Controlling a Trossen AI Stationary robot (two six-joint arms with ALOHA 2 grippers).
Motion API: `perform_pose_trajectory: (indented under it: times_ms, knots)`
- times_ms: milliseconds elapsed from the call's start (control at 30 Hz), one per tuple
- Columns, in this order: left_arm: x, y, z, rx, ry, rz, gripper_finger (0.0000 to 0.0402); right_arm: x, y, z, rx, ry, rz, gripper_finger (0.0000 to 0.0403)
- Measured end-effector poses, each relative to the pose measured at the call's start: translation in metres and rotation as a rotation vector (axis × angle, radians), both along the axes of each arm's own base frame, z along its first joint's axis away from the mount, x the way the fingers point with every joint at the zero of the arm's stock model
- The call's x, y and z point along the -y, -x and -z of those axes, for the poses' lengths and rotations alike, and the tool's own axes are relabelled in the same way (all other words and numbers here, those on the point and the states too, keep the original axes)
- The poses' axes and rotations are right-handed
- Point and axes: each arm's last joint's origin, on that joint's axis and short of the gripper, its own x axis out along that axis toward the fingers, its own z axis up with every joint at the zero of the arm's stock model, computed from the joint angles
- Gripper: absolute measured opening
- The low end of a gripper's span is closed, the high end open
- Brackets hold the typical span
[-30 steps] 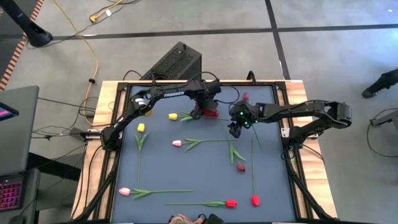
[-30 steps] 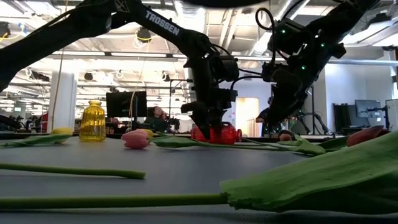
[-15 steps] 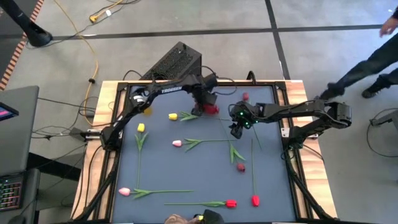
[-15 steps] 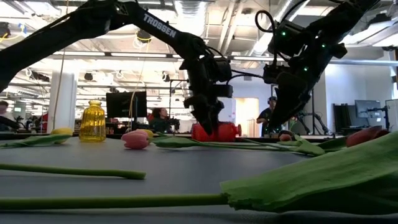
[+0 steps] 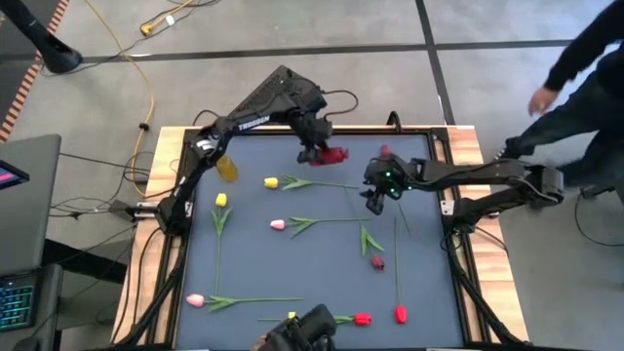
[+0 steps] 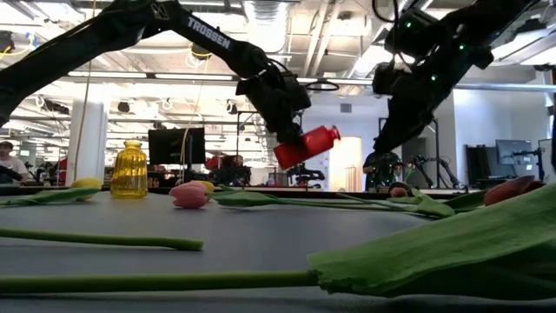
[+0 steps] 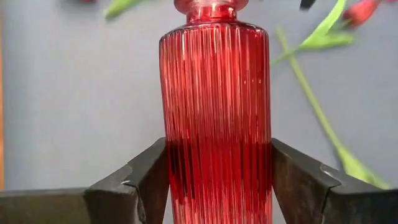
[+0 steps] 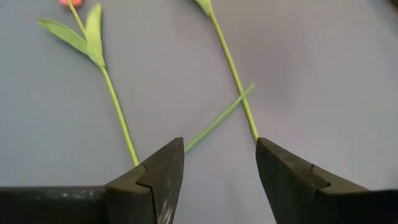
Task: Sort flowers into vase by color
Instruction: Adjust the red flower vase
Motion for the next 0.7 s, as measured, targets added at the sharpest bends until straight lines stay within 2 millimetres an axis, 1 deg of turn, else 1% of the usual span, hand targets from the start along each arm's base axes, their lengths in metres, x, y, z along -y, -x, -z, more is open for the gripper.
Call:
perform_pose_trajectory:
  times_ms: [133, 267, 433, 533, 700]
  knots:
    - [-0.004, 0.003, -0.003, 0.043, 0.072, 0.000, 0.0216, -0.001, 0.004, -0.010, 0.038, 0.037, -0.025, 0.0225]
    - [-0.003, 0.002, -0.013, 0.120, 0.119, 0.019, 0.0216, -0.002, 0.008, -0.017, 0.096, 0.070, -0.037, 0.0225]
    - [-0.002, -0.005, -0.023, 0.186, 0.143, -0.011, 0.0216, -0.003, 0.016, -0.010, 0.144, 0.106, -0.044, 0.0225]
    - [-0.001, -0.011, -0.033, 0.230, 0.135, -0.041, 0.0216, -0.001, 0.022, -0.006, 0.180, 0.125, -0.030, 0.0225]
    - [0.005, -0.023, -0.052, 0.309, 0.060, -0.116, 0.0217, 0.004, 0.027, -0.005, 0.194, 0.143, -0.011, 0.0225]
